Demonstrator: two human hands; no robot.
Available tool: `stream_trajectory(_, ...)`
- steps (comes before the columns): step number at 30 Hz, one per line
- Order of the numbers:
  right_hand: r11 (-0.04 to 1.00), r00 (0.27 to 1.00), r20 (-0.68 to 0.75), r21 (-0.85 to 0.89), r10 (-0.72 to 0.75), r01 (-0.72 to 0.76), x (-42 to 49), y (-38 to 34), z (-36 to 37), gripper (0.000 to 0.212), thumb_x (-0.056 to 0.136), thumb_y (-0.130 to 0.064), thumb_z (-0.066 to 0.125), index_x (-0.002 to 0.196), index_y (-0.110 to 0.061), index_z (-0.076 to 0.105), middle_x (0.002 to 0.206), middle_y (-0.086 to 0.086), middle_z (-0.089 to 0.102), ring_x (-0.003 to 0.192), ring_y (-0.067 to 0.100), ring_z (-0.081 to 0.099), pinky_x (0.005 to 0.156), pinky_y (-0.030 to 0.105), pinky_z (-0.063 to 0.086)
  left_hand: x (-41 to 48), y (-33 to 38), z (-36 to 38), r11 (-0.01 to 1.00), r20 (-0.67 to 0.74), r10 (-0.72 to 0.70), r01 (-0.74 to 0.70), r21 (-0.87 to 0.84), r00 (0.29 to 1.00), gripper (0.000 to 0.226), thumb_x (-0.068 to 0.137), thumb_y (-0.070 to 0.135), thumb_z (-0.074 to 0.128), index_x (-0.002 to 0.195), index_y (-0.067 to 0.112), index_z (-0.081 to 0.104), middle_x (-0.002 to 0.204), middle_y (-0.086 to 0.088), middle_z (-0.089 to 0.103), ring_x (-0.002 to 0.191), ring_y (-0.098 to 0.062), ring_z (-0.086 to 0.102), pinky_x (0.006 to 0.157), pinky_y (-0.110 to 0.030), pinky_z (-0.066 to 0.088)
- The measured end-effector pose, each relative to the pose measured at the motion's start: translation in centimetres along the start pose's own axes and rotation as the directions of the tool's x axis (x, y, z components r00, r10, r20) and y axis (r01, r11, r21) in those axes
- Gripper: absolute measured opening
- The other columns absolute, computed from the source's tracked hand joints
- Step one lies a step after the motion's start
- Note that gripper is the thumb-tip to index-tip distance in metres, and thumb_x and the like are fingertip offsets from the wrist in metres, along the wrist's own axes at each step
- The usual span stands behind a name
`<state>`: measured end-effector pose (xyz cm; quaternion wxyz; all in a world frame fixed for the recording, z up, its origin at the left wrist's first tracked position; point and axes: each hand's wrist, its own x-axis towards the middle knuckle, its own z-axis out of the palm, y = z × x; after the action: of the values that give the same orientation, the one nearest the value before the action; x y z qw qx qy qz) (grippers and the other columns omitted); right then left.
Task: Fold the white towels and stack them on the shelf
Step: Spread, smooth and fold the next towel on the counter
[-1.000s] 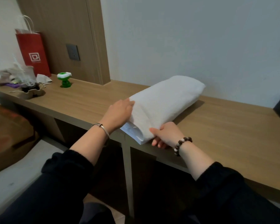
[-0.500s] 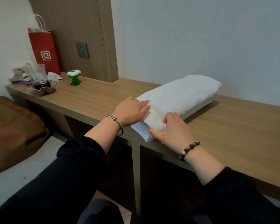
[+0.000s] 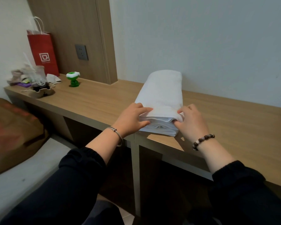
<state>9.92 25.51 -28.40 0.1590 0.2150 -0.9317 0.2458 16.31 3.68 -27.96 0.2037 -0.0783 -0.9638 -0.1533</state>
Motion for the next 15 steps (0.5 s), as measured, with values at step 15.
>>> stream_trajectory(15,0.999,0.990,-0.140,0.026,-0.034,0.038,-1.2,-0.4,1.4,0.012,0.084,-0.015,0.061,0.096,-0.011,0.062,0.092,-0.003,0.047,0.067,0.020,0.048,0.059,0.024,0.032,-1.9,-2.3,-0.4,0.985,-0.230,0.098,-0.062,0.159,0.968,0.020,0.079,-0.005,0.064,0.097,0.000,0.070,0.089,-0.016,0.066,0.072,-0.032,0.063,0.057,-0.038,0.054)
